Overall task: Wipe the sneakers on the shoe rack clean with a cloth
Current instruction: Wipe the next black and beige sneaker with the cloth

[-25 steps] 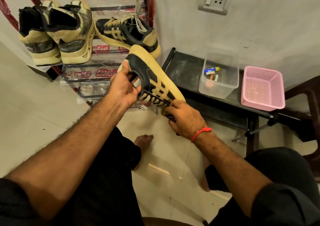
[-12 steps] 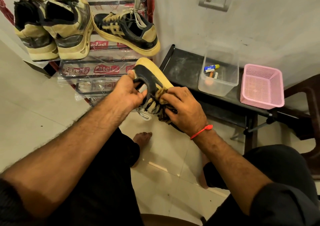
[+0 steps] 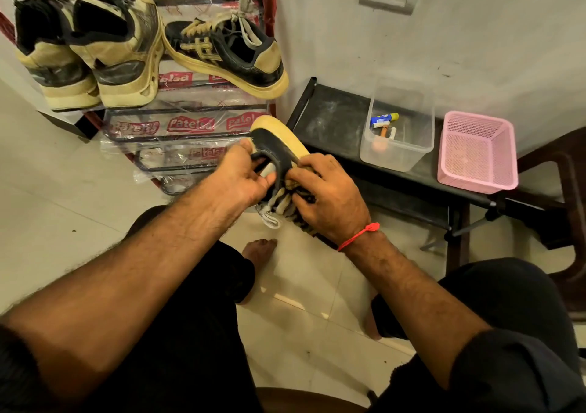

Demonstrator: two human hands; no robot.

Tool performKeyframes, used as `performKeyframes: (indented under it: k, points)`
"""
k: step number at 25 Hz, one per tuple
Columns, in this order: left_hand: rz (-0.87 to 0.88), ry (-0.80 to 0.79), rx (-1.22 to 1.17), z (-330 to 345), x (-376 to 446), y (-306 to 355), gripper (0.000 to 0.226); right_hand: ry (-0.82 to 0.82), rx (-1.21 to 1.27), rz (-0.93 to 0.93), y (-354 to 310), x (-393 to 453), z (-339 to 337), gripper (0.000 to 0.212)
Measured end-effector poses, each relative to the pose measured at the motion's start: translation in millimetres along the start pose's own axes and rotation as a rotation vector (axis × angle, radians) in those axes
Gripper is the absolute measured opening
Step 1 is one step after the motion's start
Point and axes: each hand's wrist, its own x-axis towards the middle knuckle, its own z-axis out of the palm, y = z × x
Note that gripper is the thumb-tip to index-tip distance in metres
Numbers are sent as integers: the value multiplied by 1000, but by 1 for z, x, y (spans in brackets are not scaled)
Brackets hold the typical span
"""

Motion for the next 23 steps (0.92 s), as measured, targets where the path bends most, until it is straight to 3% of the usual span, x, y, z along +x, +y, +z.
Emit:
performKeyframes:
  k: [3, 8, 13, 16, 20, 23]
  points:
    - [-22, -12, -66, 1, -3, 6, 30, 82, 11, -79, 5, 1, -1, 19]
    - [16, -19, -155, -6, -7, 22, 32, -52, -135, -73, 37, -27, 8, 25]
    - [-64, -31, -65, -1, -2, 4, 36, 182, 46, -143, -11, 9, 10, 10]
    - [-39, -22, -104, -1, -3, 10, 31, 128, -44, -198, 1, 0, 14, 9]
    - [66, -48, -191, -2, -9, 27, 31, -36, -197, -11, 38, -16, 8, 10]
    - [65, -46, -238, -5, -8, 32, 30, -12, -50, 214, 30, -11, -7, 29]
